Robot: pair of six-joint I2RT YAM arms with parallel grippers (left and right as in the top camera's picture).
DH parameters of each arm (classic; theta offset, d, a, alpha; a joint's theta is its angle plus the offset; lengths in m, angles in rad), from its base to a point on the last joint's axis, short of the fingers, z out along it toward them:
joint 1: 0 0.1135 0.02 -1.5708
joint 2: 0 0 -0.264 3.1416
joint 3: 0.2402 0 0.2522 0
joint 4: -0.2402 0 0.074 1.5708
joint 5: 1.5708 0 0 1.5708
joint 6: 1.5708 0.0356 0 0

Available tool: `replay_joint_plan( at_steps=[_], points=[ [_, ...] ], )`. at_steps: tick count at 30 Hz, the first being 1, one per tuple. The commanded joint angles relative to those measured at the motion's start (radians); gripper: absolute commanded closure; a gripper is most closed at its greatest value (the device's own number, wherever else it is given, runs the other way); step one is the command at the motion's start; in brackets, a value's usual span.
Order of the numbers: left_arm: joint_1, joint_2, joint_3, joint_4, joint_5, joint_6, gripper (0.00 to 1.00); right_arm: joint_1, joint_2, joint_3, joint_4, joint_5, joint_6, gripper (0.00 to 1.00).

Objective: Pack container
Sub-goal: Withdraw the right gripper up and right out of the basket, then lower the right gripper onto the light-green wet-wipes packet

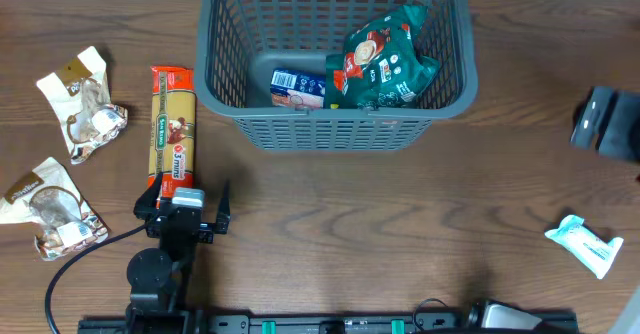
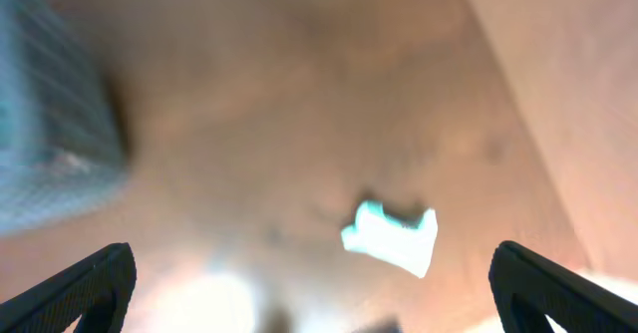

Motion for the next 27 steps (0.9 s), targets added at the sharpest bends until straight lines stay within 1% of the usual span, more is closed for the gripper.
replay_joint_plan(
  at_steps=[1, 6, 12, 16, 20, 27],
  points=[
    [-0.005, -0.006, -0.027, -0.015, 0.011, 0.012, 0.01, -0.063, -0.020, -0.185, -0.004, 0.053, 0.122, 0.01],
    [-0.005, -0.006, -0.027, -0.015, 0.011, 0.012, 0.01, -0.177, -0.063, -0.444, 0.021, 0.050, 0.252, 0.01],
    [-0.005, -0.006, -0.027, -0.015, 0.011, 0.012, 0.01, -0.302, -0.068, -0.701, 0.129, -0.055, 0.286, 0.01],
    [-0.005, -0.006, -0.027, -0.015, 0.011, 0.012, 0.01, -0.385, -0.068, -0.827, 0.199, -0.062, 0.348, 0.01],
    [-0.005, -0.006, -0.027, -0.015, 0.011, 0.012, 0.01, -0.450, -0.068, -0.903, 0.249, -0.061, 0.388, 0.01],
    [-0.005, -0.006, -0.027, -0.015, 0.011, 0.012, 0.01, -0.531, -0.076, -0.966, 0.329, -0.060, 0.498, 0.01]
  ],
)
